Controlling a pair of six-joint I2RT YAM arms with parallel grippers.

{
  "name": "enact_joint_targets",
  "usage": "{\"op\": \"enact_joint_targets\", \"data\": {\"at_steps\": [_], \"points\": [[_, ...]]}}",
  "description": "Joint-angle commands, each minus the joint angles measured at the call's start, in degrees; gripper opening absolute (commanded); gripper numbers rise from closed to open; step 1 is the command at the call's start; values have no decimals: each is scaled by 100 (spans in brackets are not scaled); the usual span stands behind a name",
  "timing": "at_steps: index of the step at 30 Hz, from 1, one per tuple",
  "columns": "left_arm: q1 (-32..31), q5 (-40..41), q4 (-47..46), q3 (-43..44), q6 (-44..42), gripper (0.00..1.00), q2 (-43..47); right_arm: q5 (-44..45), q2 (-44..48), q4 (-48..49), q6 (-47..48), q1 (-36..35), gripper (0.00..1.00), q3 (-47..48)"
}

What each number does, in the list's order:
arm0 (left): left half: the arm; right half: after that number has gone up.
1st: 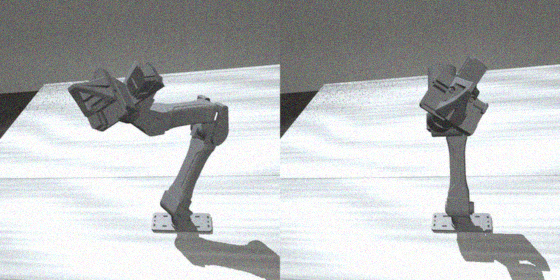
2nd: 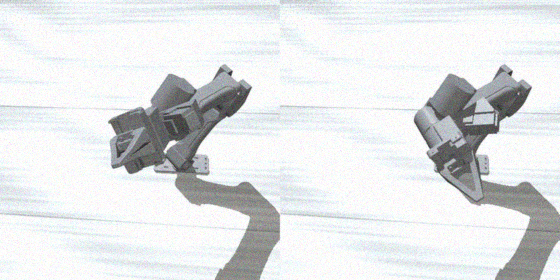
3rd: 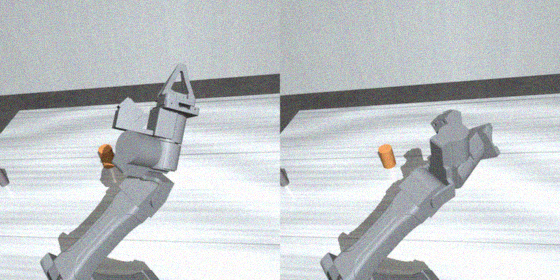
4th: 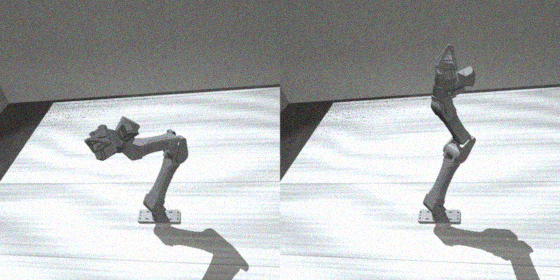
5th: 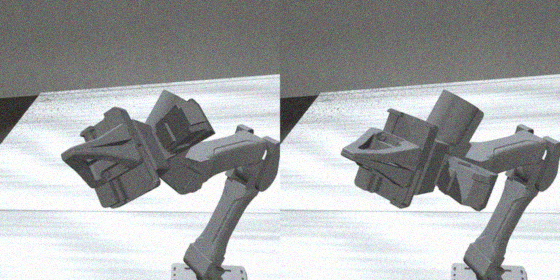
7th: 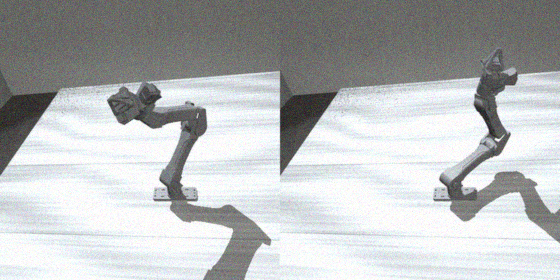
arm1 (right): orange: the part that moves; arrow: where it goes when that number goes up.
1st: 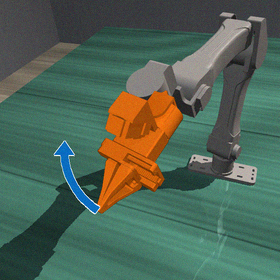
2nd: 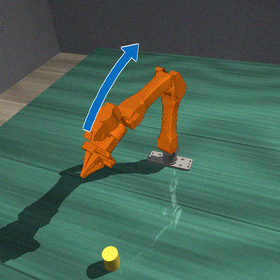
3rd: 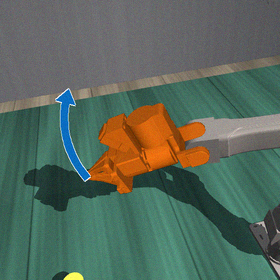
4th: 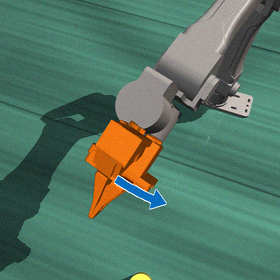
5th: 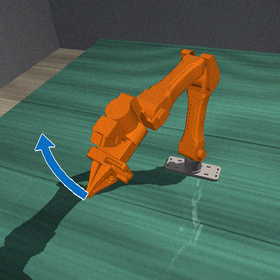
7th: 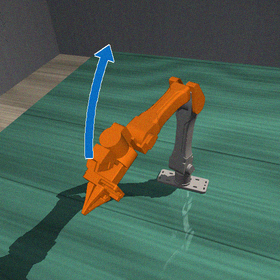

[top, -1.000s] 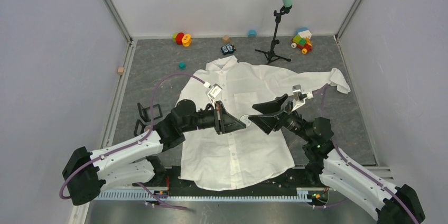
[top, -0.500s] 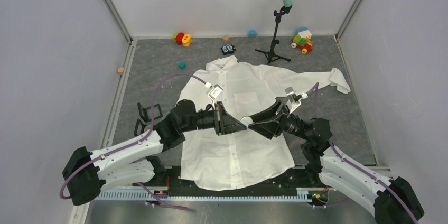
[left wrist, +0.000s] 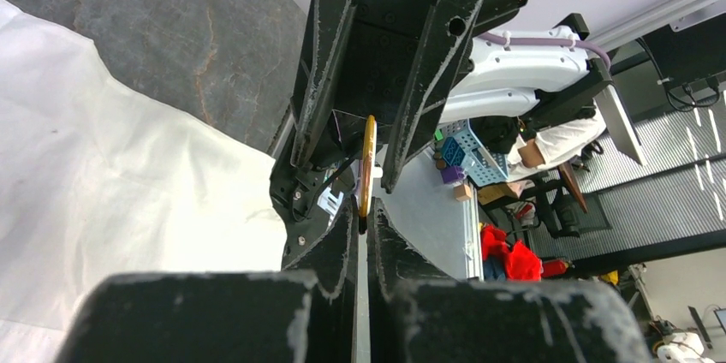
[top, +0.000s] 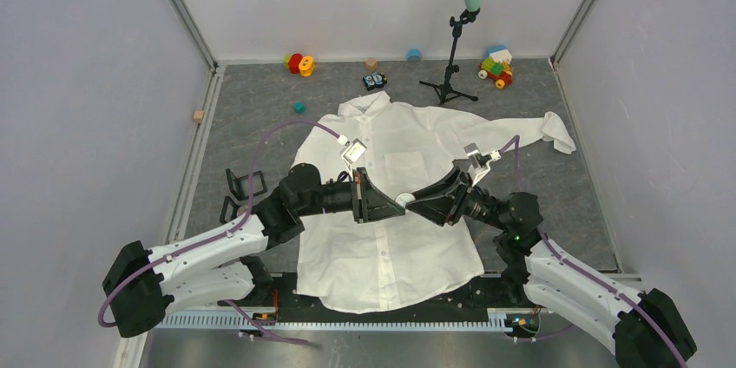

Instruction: Pin the brooch onto the clothing

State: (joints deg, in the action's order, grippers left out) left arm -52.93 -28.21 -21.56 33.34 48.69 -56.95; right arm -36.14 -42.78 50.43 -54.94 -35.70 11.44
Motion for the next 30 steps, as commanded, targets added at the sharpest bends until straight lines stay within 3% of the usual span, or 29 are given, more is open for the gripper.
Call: {"op": "enact_joint_targets", "data": {"at_steps": [1, 9, 18, 30], "points": [[28, -219, -278, -44, 97, 2, 20, 35, -47, 405, -149, 20, 42, 176], [28, -293, -278, -51, 80, 2, 8, 107, -97, 209, -98, 16, 34, 204], [28, -395, -257, 33, 37, 2, -5, 468, -201, -1823, 782, 11, 16, 619], [28, -481, -99, 161, -30, 2, -45, 449, -670, -2740, 1397, -136, 15, 1000]]}}
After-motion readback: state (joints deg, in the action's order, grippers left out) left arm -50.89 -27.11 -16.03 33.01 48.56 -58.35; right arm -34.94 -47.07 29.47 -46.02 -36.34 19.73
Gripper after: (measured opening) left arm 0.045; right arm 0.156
